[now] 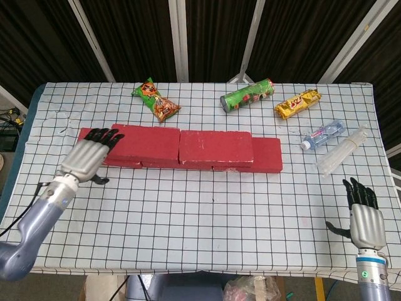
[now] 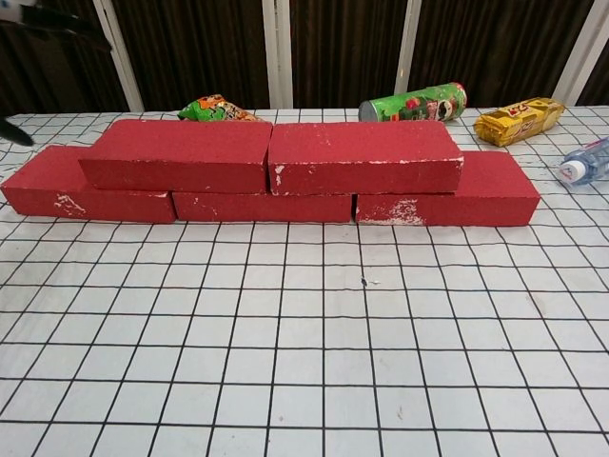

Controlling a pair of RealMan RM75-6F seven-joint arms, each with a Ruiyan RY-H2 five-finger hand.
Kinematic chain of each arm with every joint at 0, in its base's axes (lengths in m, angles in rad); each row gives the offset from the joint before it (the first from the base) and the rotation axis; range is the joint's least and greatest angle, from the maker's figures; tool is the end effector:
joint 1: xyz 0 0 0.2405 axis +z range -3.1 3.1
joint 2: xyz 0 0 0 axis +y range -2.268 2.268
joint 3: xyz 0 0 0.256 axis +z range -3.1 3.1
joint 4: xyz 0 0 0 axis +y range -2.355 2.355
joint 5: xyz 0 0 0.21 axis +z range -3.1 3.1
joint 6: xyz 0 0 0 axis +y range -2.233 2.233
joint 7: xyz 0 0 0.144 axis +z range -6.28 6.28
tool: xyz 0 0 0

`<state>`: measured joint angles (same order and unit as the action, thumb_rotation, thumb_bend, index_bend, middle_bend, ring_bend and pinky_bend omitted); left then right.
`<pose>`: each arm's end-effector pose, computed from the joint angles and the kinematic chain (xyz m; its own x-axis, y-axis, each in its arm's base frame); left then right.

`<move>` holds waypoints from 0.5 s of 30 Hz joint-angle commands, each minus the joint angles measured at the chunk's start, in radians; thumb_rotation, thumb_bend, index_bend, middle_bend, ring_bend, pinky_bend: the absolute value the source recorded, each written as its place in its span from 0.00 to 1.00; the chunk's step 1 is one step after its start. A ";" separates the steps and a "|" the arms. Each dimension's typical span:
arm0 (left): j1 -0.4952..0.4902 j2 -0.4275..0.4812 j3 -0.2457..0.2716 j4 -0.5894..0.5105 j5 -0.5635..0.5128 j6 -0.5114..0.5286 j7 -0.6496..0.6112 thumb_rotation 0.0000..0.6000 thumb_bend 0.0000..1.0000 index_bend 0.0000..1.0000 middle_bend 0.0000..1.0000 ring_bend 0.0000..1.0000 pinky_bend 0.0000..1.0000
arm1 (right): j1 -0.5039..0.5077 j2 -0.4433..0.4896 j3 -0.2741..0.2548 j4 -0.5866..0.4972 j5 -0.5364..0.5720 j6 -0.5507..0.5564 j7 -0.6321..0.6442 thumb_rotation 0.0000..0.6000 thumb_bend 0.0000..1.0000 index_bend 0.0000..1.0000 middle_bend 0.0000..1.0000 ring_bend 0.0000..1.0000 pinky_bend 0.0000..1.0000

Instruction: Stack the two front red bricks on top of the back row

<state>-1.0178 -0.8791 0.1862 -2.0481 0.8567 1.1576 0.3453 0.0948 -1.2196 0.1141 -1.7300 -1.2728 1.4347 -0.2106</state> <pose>-0.1428 0.3199 0.1500 0.6100 0.2318 0.7577 0.7876 -0.2826 -0.5476 -0.3027 -0.1916 0.1272 0.3535 -0.0419 0.9345 -0.9176 0.1785 0.3551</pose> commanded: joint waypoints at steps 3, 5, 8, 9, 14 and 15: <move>0.423 0.003 0.115 0.019 0.428 0.374 -0.140 1.00 0.00 0.06 0.00 0.00 0.00 | -0.007 -0.003 -0.017 -0.002 -0.051 0.028 0.001 1.00 0.13 0.06 0.00 0.00 0.00; 0.492 -0.027 0.127 0.071 0.483 0.425 -0.162 1.00 0.00 0.06 0.00 0.00 0.00 | -0.009 -0.001 -0.023 0.001 -0.069 0.030 0.008 1.00 0.13 0.06 0.00 0.00 0.00; 0.587 -0.077 0.135 0.149 0.538 0.482 -0.185 1.00 0.00 0.06 0.00 0.00 0.00 | -0.012 0.007 -0.032 0.001 -0.093 0.032 0.021 1.00 0.13 0.06 0.00 0.00 0.00; 0.619 -0.095 0.133 0.177 0.556 0.502 -0.193 1.00 0.00 0.06 0.00 0.00 0.00 | -0.014 0.010 -0.034 -0.001 -0.100 0.036 0.025 1.00 0.13 0.06 0.00 0.00 0.00; 0.722 -0.167 0.109 0.289 0.623 0.574 -0.236 1.00 0.00 0.08 0.00 0.00 0.00 | -0.025 0.016 -0.036 -0.010 -0.122 0.062 0.030 1.00 0.13 0.06 0.00 0.00 0.00; 0.739 -0.181 0.103 0.314 0.636 0.580 -0.244 1.00 0.00 0.09 0.00 0.00 0.00 | -0.028 0.018 -0.036 -0.014 -0.126 0.066 0.032 1.00 0.13 0.06 0.00 0.00 0.00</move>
<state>-0.3119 -1.0249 0.2971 -1.7769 1.4677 1.7147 0.1285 0.0691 -1.2036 0.0786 -1.7418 -1.3963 1.4982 -0.1798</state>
